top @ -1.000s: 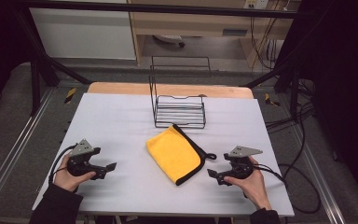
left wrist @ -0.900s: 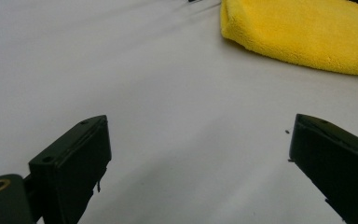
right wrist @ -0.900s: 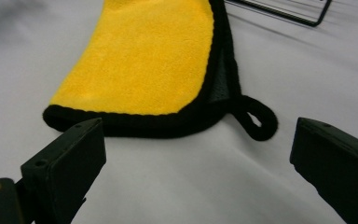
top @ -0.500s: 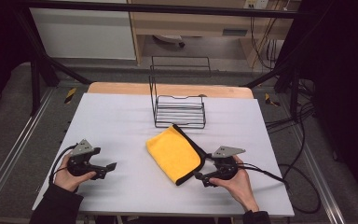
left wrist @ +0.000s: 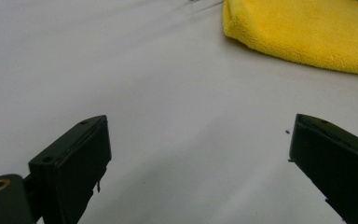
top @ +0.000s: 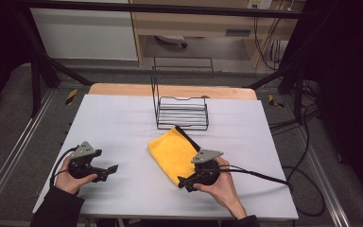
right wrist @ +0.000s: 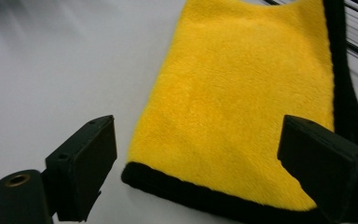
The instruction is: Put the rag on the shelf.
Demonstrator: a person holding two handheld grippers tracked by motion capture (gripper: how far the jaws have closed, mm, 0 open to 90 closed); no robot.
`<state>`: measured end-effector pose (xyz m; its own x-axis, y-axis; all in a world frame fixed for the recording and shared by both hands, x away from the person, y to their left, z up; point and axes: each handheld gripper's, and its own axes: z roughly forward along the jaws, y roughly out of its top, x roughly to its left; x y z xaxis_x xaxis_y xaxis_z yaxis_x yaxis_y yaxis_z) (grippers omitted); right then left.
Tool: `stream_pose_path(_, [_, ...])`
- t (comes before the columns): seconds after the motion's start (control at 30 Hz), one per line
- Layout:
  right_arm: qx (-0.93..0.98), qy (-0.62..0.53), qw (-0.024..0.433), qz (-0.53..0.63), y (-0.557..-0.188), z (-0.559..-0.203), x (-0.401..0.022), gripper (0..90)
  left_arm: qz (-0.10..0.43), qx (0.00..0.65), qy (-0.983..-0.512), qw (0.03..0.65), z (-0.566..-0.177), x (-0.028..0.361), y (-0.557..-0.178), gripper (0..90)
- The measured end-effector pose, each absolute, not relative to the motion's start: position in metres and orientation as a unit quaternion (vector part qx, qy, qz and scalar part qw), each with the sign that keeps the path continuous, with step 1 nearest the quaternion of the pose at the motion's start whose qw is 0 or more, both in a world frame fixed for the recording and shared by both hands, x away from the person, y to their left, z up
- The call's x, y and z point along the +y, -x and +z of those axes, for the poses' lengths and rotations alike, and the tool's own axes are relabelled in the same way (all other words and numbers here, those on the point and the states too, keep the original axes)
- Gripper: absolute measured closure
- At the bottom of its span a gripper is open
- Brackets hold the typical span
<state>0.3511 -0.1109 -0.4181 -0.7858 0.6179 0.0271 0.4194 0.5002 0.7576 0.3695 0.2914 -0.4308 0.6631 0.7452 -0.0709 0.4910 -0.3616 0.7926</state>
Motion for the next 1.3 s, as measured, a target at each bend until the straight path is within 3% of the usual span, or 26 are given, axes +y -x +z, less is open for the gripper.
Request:
stream_pose_path(0.4, [0.888, -0.268, 0.112, 0.356, -0.352, -0.436, -0.072, 32.5, 0.153, 0.381, -0.81, 0.418, -0.43, 0.292, -0.369, 5.2])
stream_pose_path(0.63, [0.897, -0.255, 0.136, 0.334, -0.352, -0.442, -0.066, 54.0, 0.154, 0.383, -0.809, 0.418, -0.43, 0.292, -0.369, 5.3])
stream_pose_path(0.77, [0.9, -0.244, 0.152, 0.327, -0.352, -0.443, -0.066, 61.6, 0.153, 0.382, -0.81, 0.418, -0.43, 0.291, -0.369, 5.4])
stream_pose_path(1.03, [0.898, -0.263, 0.142, 0.323, -0.355, -0.44, -0.067, 80.1, 0.152, 0.382, -0.81, 0.418, -0.431, 0.291, -0.369, 5.4])
stream_pose_path(1.3, [0.889, -0.288, 0.129, 0.332, -0.356, -0.437, -0.068, 85.2, 0.151, 0.382, -0.81, 0.418, -0.431, 0.291, -0.369, 5.5])
